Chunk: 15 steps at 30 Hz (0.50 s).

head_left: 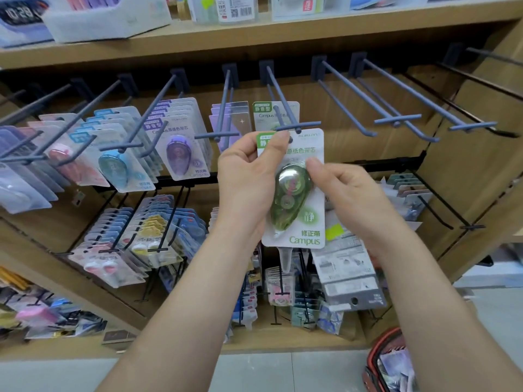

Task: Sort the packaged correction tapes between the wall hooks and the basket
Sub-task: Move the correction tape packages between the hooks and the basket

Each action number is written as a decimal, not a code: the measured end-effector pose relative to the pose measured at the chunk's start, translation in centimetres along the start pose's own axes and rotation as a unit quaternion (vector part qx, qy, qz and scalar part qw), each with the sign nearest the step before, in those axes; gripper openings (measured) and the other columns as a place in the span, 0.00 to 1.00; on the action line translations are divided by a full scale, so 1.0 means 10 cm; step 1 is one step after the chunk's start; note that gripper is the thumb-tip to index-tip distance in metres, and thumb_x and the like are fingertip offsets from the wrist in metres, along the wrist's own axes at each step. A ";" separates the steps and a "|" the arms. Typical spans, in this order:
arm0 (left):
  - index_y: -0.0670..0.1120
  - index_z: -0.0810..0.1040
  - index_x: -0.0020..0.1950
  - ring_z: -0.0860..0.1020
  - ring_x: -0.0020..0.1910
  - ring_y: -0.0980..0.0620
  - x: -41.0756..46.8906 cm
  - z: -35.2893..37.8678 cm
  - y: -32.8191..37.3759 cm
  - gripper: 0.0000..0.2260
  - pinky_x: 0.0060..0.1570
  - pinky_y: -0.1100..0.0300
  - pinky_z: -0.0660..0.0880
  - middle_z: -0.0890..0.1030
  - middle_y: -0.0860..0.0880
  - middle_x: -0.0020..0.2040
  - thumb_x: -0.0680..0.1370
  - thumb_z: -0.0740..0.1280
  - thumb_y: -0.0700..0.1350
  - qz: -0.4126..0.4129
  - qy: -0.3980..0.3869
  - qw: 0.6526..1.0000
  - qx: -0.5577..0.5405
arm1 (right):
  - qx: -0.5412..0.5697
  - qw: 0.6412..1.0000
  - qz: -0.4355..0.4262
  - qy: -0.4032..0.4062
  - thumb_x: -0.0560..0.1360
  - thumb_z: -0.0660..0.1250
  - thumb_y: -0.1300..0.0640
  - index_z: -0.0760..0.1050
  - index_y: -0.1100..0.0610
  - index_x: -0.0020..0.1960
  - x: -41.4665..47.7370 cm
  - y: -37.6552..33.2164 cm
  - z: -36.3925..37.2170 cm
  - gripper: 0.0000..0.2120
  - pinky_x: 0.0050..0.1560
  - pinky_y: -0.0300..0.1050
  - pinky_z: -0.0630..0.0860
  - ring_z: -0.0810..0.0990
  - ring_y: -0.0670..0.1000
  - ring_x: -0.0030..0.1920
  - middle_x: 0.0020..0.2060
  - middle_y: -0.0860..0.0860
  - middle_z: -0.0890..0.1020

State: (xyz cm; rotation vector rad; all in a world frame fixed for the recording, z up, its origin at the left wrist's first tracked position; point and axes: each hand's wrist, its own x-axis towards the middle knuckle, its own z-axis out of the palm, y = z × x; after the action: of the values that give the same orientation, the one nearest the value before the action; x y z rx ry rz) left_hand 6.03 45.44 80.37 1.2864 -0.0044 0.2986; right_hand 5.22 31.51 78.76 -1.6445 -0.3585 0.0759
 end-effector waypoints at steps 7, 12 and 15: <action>0.43 0.81 0.42 0.81 0.40 0.46 0.03 0.03 -0.07 0.06 0.43 0.47 0.79 0.83 0.43 0.40 0.79 0.69 0.40 0.032 0.038 0.998 0.035 | -0.020 0.999 0.009 -0.027 0.70 0.70 0.46 0.85 0.49 0.44 -0.16 0.21 0.04 0.09 0.48 0.32 0.77 0.84 0.43 0.48 0.44 0.45 0.87; 0.44 0.77 0.62 0.84 0.52 0.46 -0.04 -0.08 -0.13 0.10 0.49 0.53 0.81 0.85 0.45 0.51 0.82 0.64 0.40 -0.030 -0.013 0.997 0.071 | 0.016 0.997 0.033 0.061 0.77 0.68 0.50 0.84 0.53 0.47 -0.07 0.28 0.07 0.09 0.45 0.27 0.74 0.84 0.40 0.47 0.43 0.44 0.87; 0.60 0.64 0.70 0.84 0.46 0.50 -0.22 -0.23 -0.23 0.27 0.49 0.56 0.81 0.85 0.45 0.50 0.78 0.69 0.37 -0.002 -0.077 0.989 0.127 | 0.027 0.994 0.040 0.099 0.79 0.67 0.52 0.84 0.53 0.48 -0.02 0.24 0.11 0.08 0.44 0.30 0.76 0.84 0.41 0.45 0.42 0.45 0.87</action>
State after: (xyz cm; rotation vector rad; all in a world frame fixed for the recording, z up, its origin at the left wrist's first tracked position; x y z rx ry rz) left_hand 4.01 46.58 77.16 1.5600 -0.0979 0.1999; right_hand 5.17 32.33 76.25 -1.5971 -0.1380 -0.0165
